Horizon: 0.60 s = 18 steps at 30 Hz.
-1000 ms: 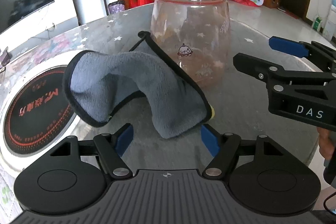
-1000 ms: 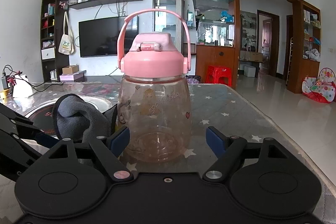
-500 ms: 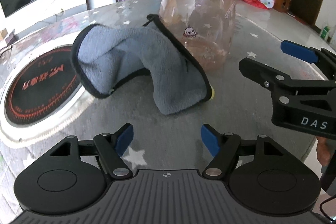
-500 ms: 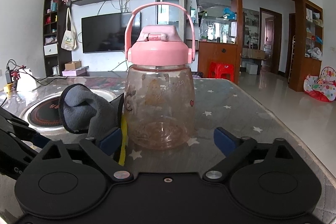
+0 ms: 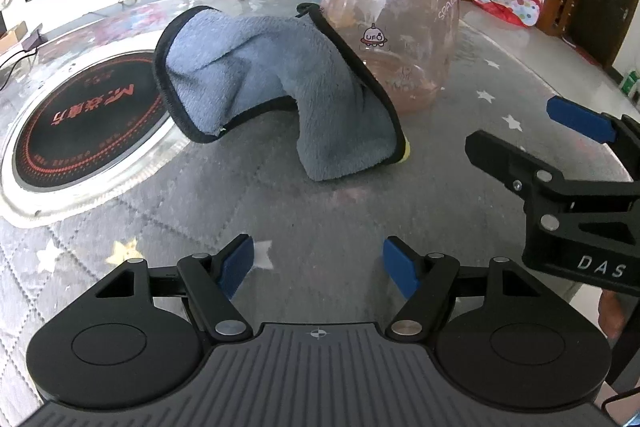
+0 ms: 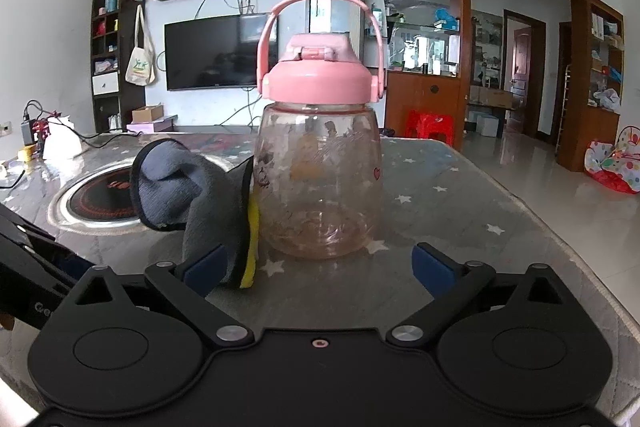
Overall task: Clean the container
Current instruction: 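Open the left gripper and release the grey cloth beside the bottle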
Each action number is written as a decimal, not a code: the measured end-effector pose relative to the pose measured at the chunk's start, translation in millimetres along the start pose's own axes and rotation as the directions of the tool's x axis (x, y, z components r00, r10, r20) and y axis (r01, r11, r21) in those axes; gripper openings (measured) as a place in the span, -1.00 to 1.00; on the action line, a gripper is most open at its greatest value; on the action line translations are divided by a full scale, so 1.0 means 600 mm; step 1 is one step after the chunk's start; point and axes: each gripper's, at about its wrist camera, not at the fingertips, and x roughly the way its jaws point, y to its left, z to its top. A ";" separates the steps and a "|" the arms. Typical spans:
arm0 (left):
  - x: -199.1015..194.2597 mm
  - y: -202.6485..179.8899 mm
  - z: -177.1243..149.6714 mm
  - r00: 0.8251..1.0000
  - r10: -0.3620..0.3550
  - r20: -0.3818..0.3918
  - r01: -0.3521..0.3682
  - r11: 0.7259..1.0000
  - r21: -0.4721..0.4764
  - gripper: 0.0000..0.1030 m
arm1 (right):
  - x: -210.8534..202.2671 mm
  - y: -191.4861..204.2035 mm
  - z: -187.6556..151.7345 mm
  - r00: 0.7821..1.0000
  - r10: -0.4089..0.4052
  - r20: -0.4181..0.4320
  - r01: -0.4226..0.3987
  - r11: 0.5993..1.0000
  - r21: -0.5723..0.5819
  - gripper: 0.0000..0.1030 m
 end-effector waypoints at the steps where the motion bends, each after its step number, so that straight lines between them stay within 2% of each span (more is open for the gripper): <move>1: 0.000 -0.001 -0.002 1.000 0.001 0.003 -0.001 1.000 -0.003 0.45 | -0.001 0.001 -0.002 1.000 0.000 -0.003 0.000 1.000 0.000 0.95; 2: -0.001 -0.001 -0.003 1.000 0.001 0.004 -0.001 1.000 -0.004 0.50 | -0.001 0.001 -0.005 1.000 -0.001 -0.008 0.002 1.000 0.003 0.96; 11: -0.007 -0.008 -0.020 0.999 0.040 0.024 -0.040 0.999 0.014 0.60 | -0.011 -0.016 -0.011 0.999 -0.015 -0.034 0.016 0.999 0.042 0.97; 18: -0.006 0.000 -0.020 0.999 0.043 0.022 -0.043 0.999 0.009 0.68 | -0.013 -0.027 -0.014 0.998 -0.028 -0.051 0.031 0.998 0.054 0.97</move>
